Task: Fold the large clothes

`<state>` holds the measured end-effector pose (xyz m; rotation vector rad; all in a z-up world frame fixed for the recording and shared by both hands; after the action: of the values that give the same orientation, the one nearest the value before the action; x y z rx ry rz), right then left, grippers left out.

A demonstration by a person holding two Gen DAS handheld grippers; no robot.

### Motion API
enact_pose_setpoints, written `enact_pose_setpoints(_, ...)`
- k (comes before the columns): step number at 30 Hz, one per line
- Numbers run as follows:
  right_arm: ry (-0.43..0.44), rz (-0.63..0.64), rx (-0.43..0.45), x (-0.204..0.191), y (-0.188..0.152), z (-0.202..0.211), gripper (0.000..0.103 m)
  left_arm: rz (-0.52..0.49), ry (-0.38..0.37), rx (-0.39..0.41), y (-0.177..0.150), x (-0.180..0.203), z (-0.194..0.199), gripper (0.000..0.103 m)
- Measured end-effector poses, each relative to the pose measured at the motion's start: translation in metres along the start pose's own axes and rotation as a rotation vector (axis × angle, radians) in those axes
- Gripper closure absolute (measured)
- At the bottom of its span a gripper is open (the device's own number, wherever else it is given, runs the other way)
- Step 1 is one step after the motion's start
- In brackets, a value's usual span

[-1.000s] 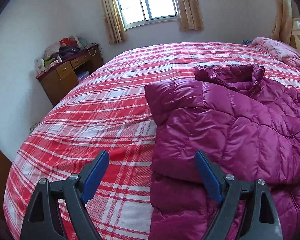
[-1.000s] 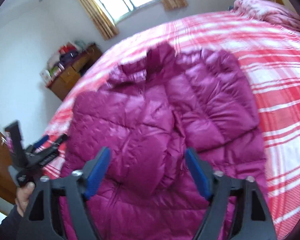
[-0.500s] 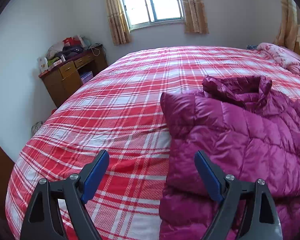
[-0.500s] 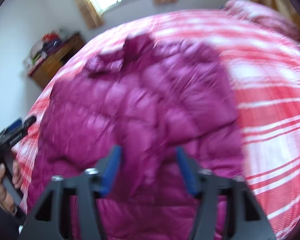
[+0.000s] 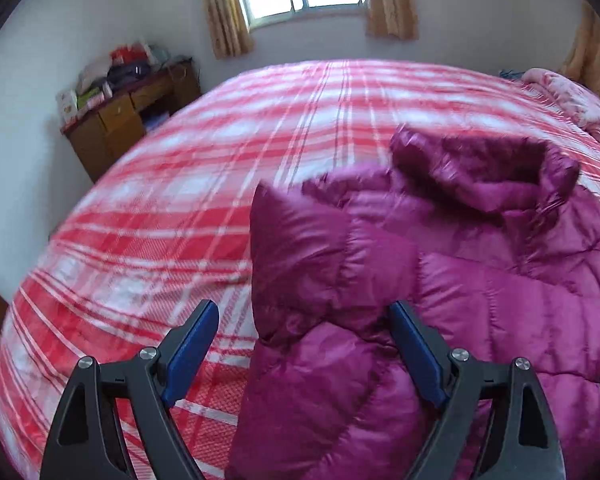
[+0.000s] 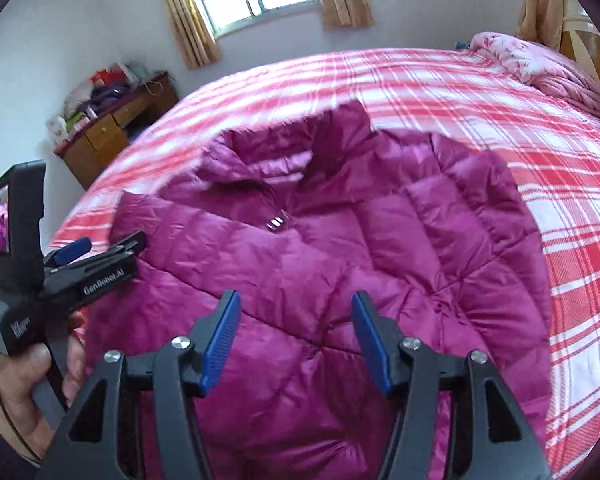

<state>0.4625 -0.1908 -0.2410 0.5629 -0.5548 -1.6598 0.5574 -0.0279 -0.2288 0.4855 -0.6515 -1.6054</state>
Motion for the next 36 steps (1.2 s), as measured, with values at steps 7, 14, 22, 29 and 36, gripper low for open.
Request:
enact_pose_setpoints(7,-0.023,0.016,0.009,0.001,-0.008,-0.005,0.044,0.054,-0.058,-0.023,-0.018,-0.004,-0.02,0.013)
enact_pose_setpoints(14,-0.066,0.039,0.017,-0.003,-0.015,-0.013,0.044,0.086,-0.083,-0.044,-0.024,-0.005,-0.026,0.009)
enact_pose_setpoints(22,-0.142,0.094,0.014,-0.007,-0.017,-0.02,0.043,0.08,-0.065,-0.051,-0.025,-0.008,-0.029,0.007)
enact_pose_setpoints(29,-0.17,0.112,0.015,-0.008,-0.018,-0.022,0.043,0.081,-0.063,-0.052,-0.025,-0.008,-0.03,0.006)
enact_pose_setpoints(36,-0.19,0.125,0.016,-0.01,-0.019,-0.023,0.043,0.081,-0.059,-0.054,-0.025,-0.009,-0.031,0.005)
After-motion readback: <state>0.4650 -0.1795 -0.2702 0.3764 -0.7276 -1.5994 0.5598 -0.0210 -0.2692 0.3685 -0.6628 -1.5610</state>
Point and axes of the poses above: each gripper's, at about its wrist camera, not at the fingertips, and z roughly against the way its jaws point, x to its right, y to its top, the point moved 10 cm from there along -z, roughly the way its jaws point, and after that the axes turned 15 degrees about -y, right-handed, at the moved point
